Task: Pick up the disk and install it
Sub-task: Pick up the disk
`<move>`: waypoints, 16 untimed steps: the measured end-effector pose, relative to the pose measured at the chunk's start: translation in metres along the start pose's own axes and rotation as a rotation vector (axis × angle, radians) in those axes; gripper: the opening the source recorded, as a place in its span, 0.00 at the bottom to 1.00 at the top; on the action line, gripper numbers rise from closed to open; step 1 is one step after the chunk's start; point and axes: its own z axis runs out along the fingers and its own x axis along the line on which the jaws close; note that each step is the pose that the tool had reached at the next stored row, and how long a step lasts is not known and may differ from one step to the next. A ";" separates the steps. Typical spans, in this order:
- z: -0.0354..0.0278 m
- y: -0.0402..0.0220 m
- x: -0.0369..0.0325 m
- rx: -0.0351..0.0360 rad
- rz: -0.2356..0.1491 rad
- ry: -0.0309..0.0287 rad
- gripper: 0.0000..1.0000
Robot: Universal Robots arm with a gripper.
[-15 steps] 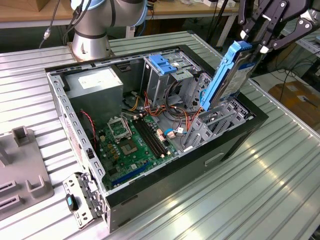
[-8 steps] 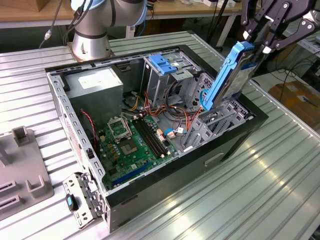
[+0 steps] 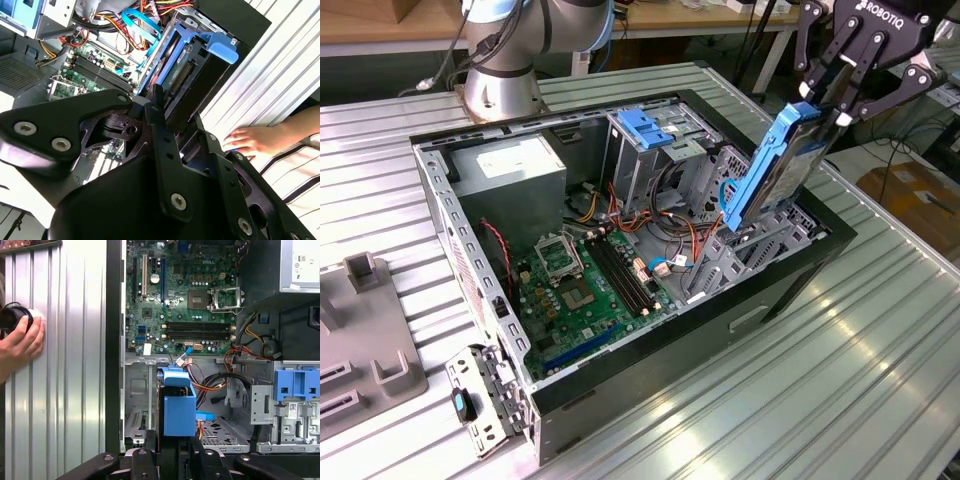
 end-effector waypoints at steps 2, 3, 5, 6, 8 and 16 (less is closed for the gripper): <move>0.0008 0.0000 0.0000 0.0000 0.000 0.0000 0.35; 0.0009 0.0000 0.0000 0.0000 0.000 0.0000 0.35; 0.0009 0.0000 0.0001 0.0000 0.000 0.0007 0.35; 0.0010 0.0000 0.0000 0.0000 0.000 0.0043 0.35; 0.0015 0.0000 0.0001 -0.0004 0.000 0.0163 0.35; 0.0088 0.0001 -0.0004 -0.0006 0.000 0.0263 0.35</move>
